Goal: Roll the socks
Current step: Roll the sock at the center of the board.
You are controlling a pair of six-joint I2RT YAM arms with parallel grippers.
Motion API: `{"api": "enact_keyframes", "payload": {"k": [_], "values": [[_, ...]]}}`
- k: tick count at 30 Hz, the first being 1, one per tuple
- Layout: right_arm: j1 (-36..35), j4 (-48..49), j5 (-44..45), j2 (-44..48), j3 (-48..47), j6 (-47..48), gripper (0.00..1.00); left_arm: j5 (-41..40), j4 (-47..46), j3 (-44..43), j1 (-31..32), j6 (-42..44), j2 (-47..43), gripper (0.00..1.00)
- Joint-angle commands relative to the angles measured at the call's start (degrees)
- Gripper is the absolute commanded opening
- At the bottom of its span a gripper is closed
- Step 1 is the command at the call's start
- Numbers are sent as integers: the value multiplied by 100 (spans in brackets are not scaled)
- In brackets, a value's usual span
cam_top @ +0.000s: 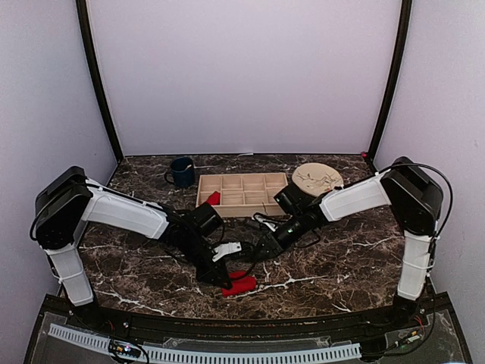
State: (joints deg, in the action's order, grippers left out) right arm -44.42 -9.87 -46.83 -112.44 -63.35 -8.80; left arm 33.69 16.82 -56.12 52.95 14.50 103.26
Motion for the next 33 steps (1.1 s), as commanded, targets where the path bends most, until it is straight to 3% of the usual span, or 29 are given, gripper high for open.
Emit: {"api": "enact_keyframes", "payload": {"k": [1,10,15,33], "values": [[65,428,682,504,394,-27,26,321,390,-112,-228,-31,231,0],[-28,857,1847,1653,1347,221,22,1160,1097,-794,-556,130,1002,0],[-601,636,2518,2059,1485,764,26,1631,1398,-1037,-729,174,1325,0],[-2108,173,3642,1594,767,1641,40,2676,1786,-1139,-1139,392,1859,0]]}}
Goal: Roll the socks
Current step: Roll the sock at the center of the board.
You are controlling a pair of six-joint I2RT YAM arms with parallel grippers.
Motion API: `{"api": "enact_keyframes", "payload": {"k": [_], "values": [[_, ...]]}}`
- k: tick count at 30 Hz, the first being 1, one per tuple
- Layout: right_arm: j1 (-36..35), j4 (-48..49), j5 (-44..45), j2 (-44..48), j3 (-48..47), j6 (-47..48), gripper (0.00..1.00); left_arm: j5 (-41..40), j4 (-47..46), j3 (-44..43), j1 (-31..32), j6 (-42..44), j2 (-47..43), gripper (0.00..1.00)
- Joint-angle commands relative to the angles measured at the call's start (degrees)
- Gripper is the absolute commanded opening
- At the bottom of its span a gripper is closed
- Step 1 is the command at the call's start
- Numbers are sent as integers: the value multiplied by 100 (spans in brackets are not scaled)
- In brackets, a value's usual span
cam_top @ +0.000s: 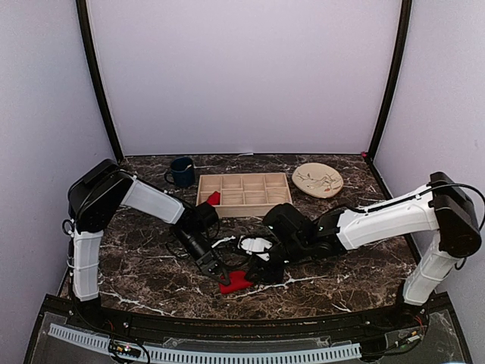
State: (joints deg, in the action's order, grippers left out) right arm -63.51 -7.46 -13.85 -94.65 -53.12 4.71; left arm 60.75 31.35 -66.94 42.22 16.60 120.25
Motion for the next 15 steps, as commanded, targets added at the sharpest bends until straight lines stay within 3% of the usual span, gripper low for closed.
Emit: {"api": "enact_keyframes", "payload": {"k": [1,15], "values": [[-239,-99,367,-231,-298,327,41,8,371,-75,-72,207,200,0],[-508,-136,717,-752,-556,716,44,184,506,-127,-117,269,322,0]]}}
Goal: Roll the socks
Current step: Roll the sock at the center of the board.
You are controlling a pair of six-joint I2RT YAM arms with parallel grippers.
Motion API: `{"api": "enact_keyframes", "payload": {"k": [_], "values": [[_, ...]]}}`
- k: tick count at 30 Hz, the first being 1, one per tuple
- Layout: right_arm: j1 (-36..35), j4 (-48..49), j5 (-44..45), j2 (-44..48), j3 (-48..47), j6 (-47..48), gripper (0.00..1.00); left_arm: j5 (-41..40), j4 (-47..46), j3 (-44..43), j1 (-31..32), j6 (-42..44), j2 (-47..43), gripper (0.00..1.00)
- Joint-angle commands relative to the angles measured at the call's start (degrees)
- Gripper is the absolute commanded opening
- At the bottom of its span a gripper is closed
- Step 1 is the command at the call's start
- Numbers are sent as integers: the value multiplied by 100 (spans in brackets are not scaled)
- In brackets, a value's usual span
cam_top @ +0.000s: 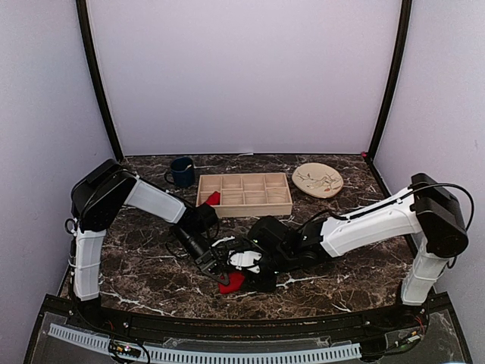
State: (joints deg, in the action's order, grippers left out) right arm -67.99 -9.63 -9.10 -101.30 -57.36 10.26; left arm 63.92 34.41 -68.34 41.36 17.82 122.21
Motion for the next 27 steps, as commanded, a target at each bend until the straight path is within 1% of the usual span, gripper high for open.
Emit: {"api": "enact_keyframes", "payload": {"k": [1,7,11,14,18,21,24,27], "values": [[-69,77,295,-124,-149,193,44,-123,199,25,-28,149,123,0],[-87,95,315,-277,-204,289,44,-103,197,22,-25,155,162,0],[-100,82,266,-328,-182,301,42,-108,189,22,-34,157,172,0],[-106,87,207,-338,-166,316,34,-93,199,-2,-44,163,190,0],[-107,32,67,-389,-212,352,16,-207,174,-12,-49,122,199,0],[-103,-65,-48,-424,-262,368,5,-321,157,-66,-74,16,192,2],[-107,-190,-150,-511,-337,364,1,-453,141,-117,-113,-109,158,7],[-93,-349,-249,-617,-435,347,0,-573,92,-115,-152,-231,21,11]]}}
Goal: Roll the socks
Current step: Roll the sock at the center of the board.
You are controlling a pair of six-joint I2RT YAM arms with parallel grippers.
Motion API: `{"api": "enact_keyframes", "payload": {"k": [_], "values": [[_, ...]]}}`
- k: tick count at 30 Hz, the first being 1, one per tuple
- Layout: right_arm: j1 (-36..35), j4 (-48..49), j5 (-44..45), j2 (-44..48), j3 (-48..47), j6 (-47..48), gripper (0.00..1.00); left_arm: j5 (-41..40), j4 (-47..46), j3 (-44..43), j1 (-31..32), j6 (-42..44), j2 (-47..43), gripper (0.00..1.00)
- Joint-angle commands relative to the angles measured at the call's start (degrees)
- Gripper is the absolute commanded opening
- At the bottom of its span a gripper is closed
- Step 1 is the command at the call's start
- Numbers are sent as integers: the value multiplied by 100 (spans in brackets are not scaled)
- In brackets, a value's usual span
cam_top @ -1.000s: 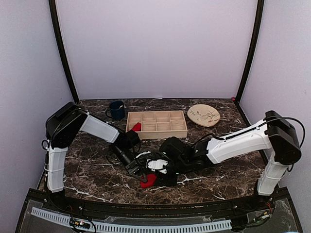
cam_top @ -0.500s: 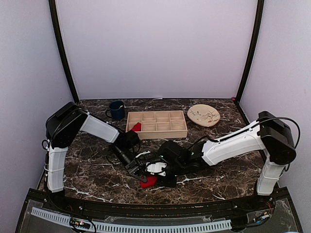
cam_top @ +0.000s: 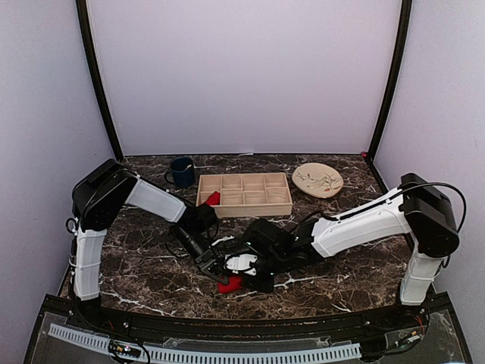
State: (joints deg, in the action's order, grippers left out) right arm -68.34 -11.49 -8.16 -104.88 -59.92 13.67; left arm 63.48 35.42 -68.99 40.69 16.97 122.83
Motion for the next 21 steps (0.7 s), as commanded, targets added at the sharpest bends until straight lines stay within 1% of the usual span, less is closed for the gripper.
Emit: {"api": "enact_keyframes", "payload": {"k": [1,5,9,13,15,18,21], "values": [[-51,-202,-396,-289,-211,-7,0,-580,-46,-37,-89,-194,-110,12],[9,-465,-591,-421,-392,-55,0,-857,-180,10,-145,-401,-418,19],[110,-683,-828,-547,-544,-137,0,-1124,-532,123,-209,-725,-807,26],[185,-808,-971,-614,-573,-229,0,-1283,-831,272,-262,-1000,-1089,29],[212,-854,-995,-644,-743,-282,0,-1404,-836,301,-279,-1050,-1142,29],[279,-924,-1092,-705,-832,-387,0,-1767,-898,406,-305,-1155,-1250,30],[320,-1033,-1220,-776,-954,-456,0,-2048,-1180,633,-354,-1387,-1489,30]]}}
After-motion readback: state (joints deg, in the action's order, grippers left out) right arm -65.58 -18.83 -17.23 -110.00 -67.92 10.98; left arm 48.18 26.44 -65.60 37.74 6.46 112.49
